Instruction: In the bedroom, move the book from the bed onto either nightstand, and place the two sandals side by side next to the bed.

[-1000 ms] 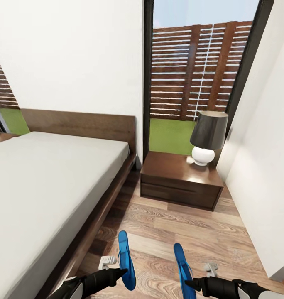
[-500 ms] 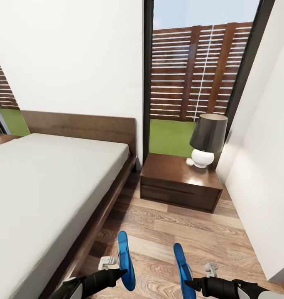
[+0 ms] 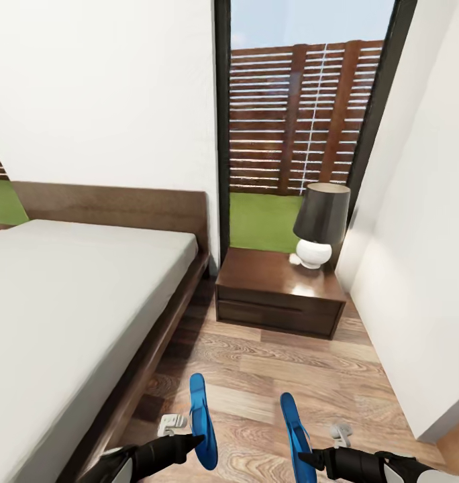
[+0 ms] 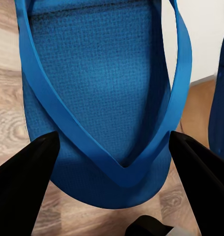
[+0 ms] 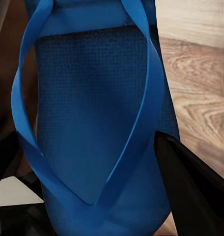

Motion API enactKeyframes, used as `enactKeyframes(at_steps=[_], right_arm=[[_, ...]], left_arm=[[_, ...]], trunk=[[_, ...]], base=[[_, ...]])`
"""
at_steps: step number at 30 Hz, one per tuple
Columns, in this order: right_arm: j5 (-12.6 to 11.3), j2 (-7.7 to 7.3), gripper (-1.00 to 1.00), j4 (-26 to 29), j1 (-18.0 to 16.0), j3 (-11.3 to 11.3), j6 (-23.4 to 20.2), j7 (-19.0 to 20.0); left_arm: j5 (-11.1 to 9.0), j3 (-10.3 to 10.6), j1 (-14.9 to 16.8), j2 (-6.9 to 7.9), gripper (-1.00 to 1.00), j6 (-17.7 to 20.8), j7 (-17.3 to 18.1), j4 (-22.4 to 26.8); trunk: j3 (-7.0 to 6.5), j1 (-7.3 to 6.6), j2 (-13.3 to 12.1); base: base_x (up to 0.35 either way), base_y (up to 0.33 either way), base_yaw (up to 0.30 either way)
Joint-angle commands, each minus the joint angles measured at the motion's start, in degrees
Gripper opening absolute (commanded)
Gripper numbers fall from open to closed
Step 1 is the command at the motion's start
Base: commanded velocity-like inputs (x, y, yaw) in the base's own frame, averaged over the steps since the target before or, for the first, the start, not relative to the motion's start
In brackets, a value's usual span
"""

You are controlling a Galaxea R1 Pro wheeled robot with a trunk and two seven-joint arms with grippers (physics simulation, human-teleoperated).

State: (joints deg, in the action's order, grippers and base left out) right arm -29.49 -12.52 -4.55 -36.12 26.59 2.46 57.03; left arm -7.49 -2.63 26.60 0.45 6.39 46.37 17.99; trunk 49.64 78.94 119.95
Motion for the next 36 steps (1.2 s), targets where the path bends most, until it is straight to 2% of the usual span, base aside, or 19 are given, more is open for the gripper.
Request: enactKeyframes(at_steps=[1,15,18,20,21,23,25,27,29,36], right_arm=[[-0.48,0.04,-1.0,-0.19,-0.09,0.48,0.18,0.27],[-0.53,0.04,-1.0,-0.27,0.01,0.48,0.18,-0.2],[-0.56,0.08,-1.0,-0.28,1.04,0.48,0.22,-2.2],[-0.55,0.13,-1.0,-0.28,1.39,0.48,0.24,-6.44],[-0.51,0.26,-1.0,-0.28,1.67,0.48,0.27,-10.06],[-0.49,0.98,-1.0,-0.24,3.64,0.48,0.74,-11.95],[-0.48,1.65,-1.0,-0.21,5.38,0.48,2.44,-12.78],[-0.5,1.83,-1.0,-0.2,6.02,0.48,3.87,-13.01],[-0.49,1.86,-1.0,-0.19,6.15,0.48,4.18,-13.03],[-0.56,1.83,-1.0,-0.19,6.24,0.48,4.21,-13.0]], left_arm=[[-0.25,-0.27,0.0,-0.01,-1.0,0.58,0.3,0.02],[-0.25,-0.27,-0.21,0.06,-1.0,-0.18,0.28,0.02],[-0.25,-0.27,-0.43,0.07,-1.0,-0.45,0.27,0.02],[-0.25,-0.27,-0.48,0.04,-1.0,-0.72,-0.08,0.02],[-0.25,-0.24,-0.51,-0.08,-1.0,-0.8,-1.83,0.01],[-0.17,-0.23,-0.94,-0.18,-1.0,-0.91,-5.02,-0.89],[-0.11,-0.26,-1.58,-0.13,-1.0,-2.4,-7.12,-2.99],[-0.08,-0.21,-1.86,-0.14,-1.0,-5.77,-7.81,-4.7],[-0.03,-0.21,-1.94,-0.15,-1.0,-7.2,-7.95,-5.84],[-0.16,-0.26,-1.99,-0.03,-1.0,-8.2,-8.25,-6.96]], trunk=[[0.03,-0.01,0.02],[-0.29,-0.01,0.02],[-0.35,-0.01,0.02],[-0.39,-0.01,0.02],[-0.39,-0.01,0.02],[-0.4,-0.01,0.02],[-0.4,-0.01,0.02],[-0.4,-0.01,0.02],[-0.4,-0.01,0.02],[-0.4,-0.01,0.02]], base=[[0.0,0.0,-0.233],[0.0,0.0,-0.225],[0.0,0.0,-0.216],[0.0,0.0,-0.213],[0.0,0.0,-0.213],[0.0,0.0,-0.212],[0.0,0.0,-0.206],[0.0,0.0,-0.202],[0.0,0.0,-0.2],[0.0,0.0,-0.206]])
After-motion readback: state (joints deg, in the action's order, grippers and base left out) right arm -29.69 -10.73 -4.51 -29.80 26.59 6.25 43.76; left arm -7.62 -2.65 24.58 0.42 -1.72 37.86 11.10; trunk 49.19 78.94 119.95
